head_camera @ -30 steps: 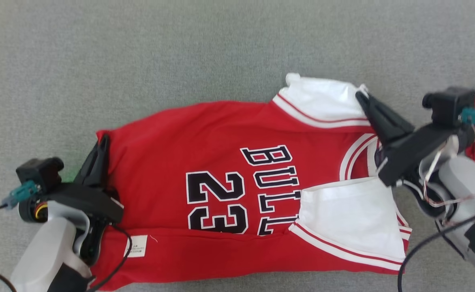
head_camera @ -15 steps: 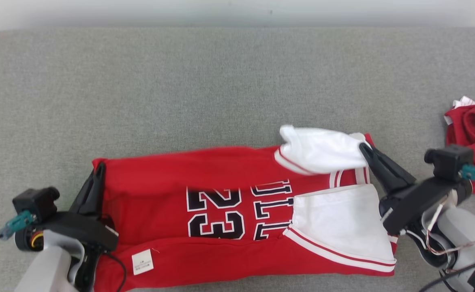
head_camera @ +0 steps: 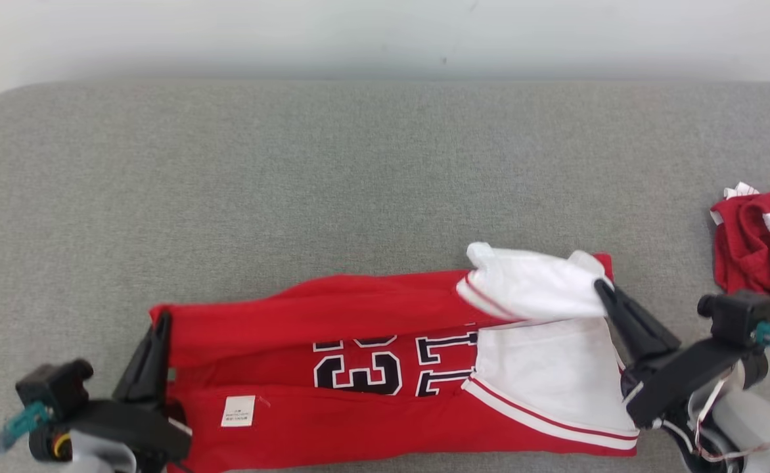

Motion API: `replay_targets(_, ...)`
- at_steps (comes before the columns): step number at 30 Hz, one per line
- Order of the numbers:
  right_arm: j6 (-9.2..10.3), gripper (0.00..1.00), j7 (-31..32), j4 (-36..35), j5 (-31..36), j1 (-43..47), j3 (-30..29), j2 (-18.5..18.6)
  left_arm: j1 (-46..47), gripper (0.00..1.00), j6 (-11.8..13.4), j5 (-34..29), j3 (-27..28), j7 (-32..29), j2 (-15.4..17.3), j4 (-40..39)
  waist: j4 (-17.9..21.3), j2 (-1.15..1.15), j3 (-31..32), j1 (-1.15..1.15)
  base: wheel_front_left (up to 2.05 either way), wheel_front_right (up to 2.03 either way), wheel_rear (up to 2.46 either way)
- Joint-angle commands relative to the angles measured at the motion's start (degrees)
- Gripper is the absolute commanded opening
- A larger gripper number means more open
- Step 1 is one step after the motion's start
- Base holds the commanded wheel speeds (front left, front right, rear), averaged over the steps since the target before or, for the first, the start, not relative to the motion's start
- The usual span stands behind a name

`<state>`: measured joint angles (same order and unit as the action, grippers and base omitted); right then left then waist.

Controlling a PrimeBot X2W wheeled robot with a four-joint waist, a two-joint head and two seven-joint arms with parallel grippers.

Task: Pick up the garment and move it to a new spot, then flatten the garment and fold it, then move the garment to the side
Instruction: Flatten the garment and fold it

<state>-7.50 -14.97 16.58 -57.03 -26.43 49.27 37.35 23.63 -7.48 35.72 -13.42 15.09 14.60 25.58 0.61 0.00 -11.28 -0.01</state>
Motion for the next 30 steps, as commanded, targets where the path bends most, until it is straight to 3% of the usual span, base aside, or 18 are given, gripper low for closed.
replay_targets(1,0.02,0.00,-0.27,-0.36,0.64,1.51,-0.54,-0.48,-2.06,0.00,-0.01,-0.01,0.21,0.02,0.17,-0.34,-0.33,0.00,0.64,0.01,0.00,0.00,0.00)
replay_targets(12,0.02,0.00,-0.29,-1.43,1.47,6.13,-0.99,-1.11,-6.27,0.03,-0.01,1.77,-0.61,0.02,-0.28,0.77,0.10,0.00,2.06,0.01,0.00,0.00,0.00)
replay_targets(13,0.02,0.28,-0.29,-1.16,1.02,6.36,-0.81,-1.18,-6.57,0.14,-0.01,1.52,-0.61,0.02,-0.33,0.96,0.19,0.00,2.06,0.01,0.00,0.00,0.00)
replay_targets(14,0.02,0.28,-0.29,-1.16,1.02,6.36,-0.81,-1.18,-6.57,0.14,-0.01,1.52,-0.61,0.02,-0.33,0.96,0.19,0.00,2.06,0.01,0.00,0.00,0.00)
replay_targets(15,0.02,0.44,-0.18,-0.91,0.71,6.53,-0.61,-1.22,-6.73,0.41,-0.01,1.20,-0.38,0.02,-0.37,1.22,0.25,0.00,2.09,0.01,0.00,0.00,0.00)
replay_targets(16,0.02,1.00,-0.18,-0.87,0.84,6.45,-0.42,-1.16,-6.74,1.00,-0.01,0.95,-0.05,0.02,-0.47,1.31,0.28,0.00,2.12,0.01,0.00,0.00,0.00)
replay_targets(21,0.02,1.00,-0.24,-0.71,-0.21,7.59,-1.47,-1.06,-8.81,1.00,-0.01,-3.74,4.28,0.02,-1.75,1.54,0.29,0.00,2.76,0.01,0.00,0.00,0.00)
replay_targets(30,0.02,1.00,-0.28,-1.71,7.18,10.61,-10.66,-3.41,-13.72,1.00,1.33,-15.38,14.42,0.02,-7.16,-3.71,-0.05,0.00,4.60,0.01,0.00,0.00,0.00)
